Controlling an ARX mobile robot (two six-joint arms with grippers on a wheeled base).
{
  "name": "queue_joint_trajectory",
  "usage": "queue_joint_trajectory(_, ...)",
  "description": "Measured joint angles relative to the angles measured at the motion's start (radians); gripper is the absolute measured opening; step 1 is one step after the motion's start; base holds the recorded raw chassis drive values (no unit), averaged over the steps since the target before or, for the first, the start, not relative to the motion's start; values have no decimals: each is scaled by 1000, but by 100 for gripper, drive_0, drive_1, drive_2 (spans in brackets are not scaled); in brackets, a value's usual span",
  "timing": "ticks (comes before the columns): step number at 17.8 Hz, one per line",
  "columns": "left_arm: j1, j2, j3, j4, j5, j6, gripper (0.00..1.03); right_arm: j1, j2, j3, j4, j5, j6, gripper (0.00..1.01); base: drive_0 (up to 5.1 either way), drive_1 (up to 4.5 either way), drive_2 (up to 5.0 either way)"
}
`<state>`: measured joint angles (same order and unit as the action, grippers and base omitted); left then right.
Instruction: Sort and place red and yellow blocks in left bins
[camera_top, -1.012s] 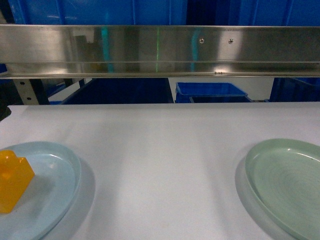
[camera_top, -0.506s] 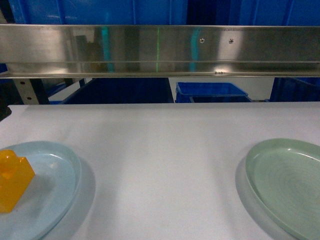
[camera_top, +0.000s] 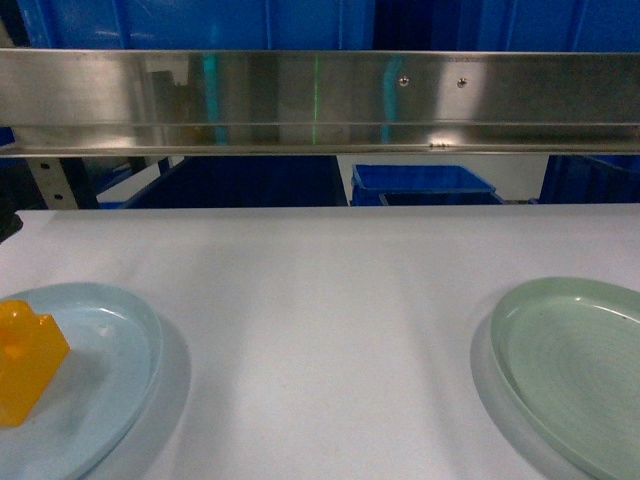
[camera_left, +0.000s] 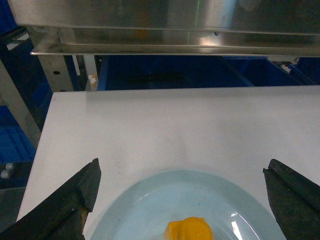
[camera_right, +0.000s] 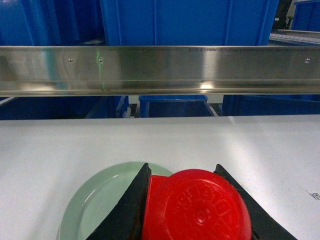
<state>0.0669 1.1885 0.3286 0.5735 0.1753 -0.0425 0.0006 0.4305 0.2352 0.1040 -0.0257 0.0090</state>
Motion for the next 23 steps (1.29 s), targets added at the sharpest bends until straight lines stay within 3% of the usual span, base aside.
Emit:
queue_joint_trajectory(13, 1, 0, 1, -6, 1, 0, 98, 0, 0, 0, -6, 0, 0, 29, 0, 0, 0)
queue_joint_trajectory(15, 17, 17, 40, -64, 13, -8, 98, 0, 0, 0, -6, 0, 0, 29, 0, 0, 0)
queue_joint_trajectory(18, 24, 92, 246, -145, 31, -39, 98, 0, 0, 0, -6, 0, 0, 29, 0, 0, 0)
queue_joint_trajectory(20, 10, 148, 322, -213, 38, -56, 98, 0, 0, 0, -6, 0, 0, 29, 0, 0, 0)
queue_joint_trajectory(23, -29, 223, 324, -290, 13, -56, 98, 0, 0, 0, -6, 0, 0, 29, 0, 0, 0)
